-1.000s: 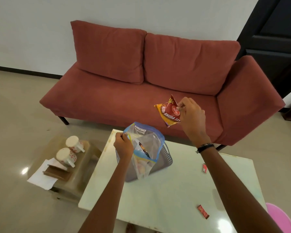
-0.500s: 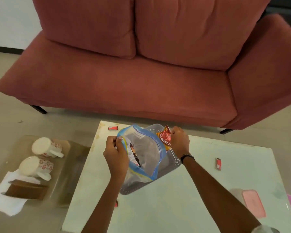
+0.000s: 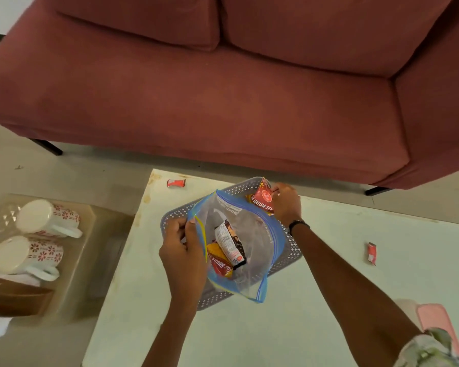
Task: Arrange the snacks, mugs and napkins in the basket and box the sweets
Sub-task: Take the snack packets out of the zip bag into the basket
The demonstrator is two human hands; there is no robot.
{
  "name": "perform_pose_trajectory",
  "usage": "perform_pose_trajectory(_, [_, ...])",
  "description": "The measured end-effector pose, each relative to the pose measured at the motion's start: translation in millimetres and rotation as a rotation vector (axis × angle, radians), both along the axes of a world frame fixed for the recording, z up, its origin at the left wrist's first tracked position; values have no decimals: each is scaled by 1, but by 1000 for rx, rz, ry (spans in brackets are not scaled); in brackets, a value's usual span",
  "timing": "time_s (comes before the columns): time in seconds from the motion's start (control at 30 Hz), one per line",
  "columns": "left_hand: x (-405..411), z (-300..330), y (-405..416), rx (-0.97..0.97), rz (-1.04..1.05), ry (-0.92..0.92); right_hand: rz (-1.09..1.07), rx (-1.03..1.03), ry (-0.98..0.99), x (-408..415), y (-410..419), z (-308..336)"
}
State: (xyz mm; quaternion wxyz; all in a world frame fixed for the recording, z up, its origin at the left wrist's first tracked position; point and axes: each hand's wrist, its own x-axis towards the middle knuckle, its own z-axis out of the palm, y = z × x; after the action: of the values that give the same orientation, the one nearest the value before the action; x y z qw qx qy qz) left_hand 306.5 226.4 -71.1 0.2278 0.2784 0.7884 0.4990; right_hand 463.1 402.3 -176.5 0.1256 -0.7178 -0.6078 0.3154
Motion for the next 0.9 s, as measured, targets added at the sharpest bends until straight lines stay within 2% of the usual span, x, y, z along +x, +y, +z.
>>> perform_pose_trajectory(0.13, [2, 1, 3, -22, 17, -9, -39, 39, 46, 7, -16, 29])
perform_pose_trajectory(0.23, [5, 3, 2, -51, 15, -12, -18, 305, 126, 12, -48, 81])
perform_pose_trajectory(0.3, [7, 4, 1, -54, 17, -13, 96, 502, 167, 6, -79, 118])
perform_pose_trajectory(0.33, [7, 5, 0, -56, 17, -5, 178, 531, 173, -1, -93, 132])
perform_pose_trajectory(0.4, [9, 7, 0, -67, 18, 11, 384, 403, 84, -18, -114, 141])
perform_pose_trajectory(0.47, [11, 9, -1, -62, 12, 20, 621, 108, -161, -38, -121, 129])
perform_pose_trajectory(0.57, [13, 9, -3, -53, -6, 34, 753, -188, -372, -62, -116, 91])
perform_pose_trajectory(0.67, [17, 5, -9, -52, 9, 30, 760, -283, -486, -73, -112, 45])
perform_pose_trajectory(0.73, [19, 1, -14, -51, 17, 33, 684, -305, -514, -74, -113, 23])
perform_pose_trajectory(0.8, [20, -1, -17, -47, 27, 23, 593, -274, -489, -74, -115, 11])
perform_pose_trajectory(0.9, [18, -4, -21, -42, 35, 2, 483, -187, -346, -72, -121, 7])
